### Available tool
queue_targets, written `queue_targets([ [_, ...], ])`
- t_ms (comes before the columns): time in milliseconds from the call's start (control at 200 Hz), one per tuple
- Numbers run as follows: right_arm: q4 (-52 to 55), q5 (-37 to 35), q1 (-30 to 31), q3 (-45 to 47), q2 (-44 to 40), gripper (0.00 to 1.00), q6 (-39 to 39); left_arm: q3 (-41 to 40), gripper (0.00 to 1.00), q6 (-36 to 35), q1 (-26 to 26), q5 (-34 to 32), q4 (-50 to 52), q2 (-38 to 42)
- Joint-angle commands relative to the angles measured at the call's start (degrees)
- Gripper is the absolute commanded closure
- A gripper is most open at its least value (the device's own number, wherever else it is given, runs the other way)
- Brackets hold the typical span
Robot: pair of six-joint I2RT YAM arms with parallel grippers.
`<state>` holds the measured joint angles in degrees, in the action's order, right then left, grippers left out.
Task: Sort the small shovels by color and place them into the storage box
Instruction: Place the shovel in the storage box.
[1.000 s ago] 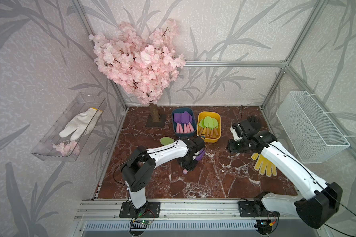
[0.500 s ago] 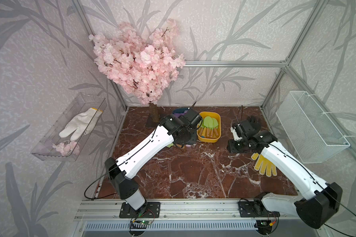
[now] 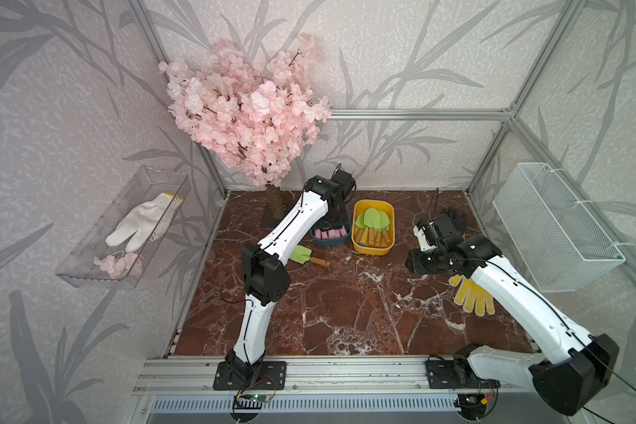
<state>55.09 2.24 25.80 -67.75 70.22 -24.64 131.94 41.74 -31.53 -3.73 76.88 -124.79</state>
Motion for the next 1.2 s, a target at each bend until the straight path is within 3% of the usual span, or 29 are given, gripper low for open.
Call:
queue_targets([
  [0,-0.7,1.25,-0.26,0.22,-1.22,0.55,-0.49,7.12,0.84,-1.99,1.55,0.97,2.92,-4.39],
  [285,-1.44,1.8,-0.29,1.7,-1.0,0.55,-0.66,17.48,0.83,-4.39,5.03,4.32,4.28,-15.11],
  [1195,-1.75,2.07,-0.88,2.99,0.45,0.55,0.59,19.0,0.82,-7.42,6.62,7.55,2.57,-22.54],
])
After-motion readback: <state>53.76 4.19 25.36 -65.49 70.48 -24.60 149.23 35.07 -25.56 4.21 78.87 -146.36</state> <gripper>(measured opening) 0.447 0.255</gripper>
